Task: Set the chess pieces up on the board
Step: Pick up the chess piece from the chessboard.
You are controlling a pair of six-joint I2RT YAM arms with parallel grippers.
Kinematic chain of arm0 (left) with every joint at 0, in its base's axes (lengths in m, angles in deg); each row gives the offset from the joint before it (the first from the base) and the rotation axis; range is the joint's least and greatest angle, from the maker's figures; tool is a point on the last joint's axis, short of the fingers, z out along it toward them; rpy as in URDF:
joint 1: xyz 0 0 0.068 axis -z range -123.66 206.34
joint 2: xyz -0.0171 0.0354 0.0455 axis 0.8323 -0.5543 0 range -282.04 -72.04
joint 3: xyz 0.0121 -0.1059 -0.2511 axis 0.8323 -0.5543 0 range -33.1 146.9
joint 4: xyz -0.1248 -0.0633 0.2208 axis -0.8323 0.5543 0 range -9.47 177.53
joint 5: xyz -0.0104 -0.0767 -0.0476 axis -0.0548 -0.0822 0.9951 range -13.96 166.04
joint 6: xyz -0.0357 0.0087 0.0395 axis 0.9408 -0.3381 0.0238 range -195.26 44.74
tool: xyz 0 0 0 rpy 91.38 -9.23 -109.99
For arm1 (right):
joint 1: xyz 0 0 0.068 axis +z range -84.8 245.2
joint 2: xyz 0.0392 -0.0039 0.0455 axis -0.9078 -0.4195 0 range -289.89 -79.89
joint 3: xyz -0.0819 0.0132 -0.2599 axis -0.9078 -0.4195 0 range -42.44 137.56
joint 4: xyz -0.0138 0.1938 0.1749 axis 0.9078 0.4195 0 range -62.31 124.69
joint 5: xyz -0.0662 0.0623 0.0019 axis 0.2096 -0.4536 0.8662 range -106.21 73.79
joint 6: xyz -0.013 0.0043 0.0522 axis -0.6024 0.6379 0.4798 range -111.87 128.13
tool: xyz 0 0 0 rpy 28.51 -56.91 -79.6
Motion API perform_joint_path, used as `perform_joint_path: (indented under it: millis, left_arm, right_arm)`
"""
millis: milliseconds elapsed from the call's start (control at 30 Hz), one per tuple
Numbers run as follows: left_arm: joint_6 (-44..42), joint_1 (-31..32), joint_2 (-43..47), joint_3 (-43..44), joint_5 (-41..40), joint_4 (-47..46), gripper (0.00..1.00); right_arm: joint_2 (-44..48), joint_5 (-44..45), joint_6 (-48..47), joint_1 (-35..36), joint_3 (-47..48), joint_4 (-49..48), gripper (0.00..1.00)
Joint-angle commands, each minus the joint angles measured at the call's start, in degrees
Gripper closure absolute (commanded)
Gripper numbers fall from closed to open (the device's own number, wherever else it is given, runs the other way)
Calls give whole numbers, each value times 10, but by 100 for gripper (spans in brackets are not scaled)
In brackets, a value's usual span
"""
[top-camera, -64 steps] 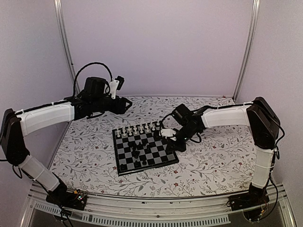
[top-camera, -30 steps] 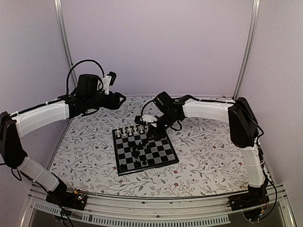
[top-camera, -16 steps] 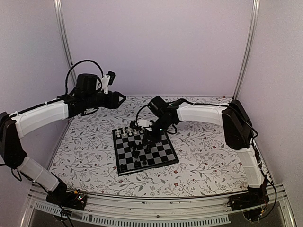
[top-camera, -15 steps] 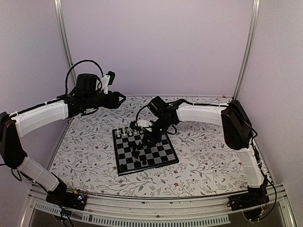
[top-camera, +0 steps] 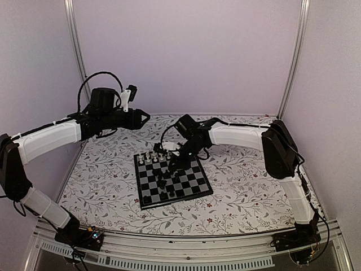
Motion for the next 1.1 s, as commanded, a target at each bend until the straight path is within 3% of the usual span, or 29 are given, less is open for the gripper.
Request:
perform_joint_path:
  millis: [0,333,533,933,1067]
  left_arm:
    - [4,-8,15,9,12,-2,40]
    - [6,-10,16,7,16,-2,40]
    - [6,-11,17,8,18,-2,40]
    - [5,-12,17,7,22,-3,40]
    - [6,-12,12,8,30,-3,41]
  right_arm:
    - [-12,-2,5,5,12,11,92]
    - [-25,15,17,4,13,10,80]
    - [-18,11,16,5,13,12,92]
    - [80,10,6,5,3,41,100]
    - [134,9,-1,5,-48,39,100]
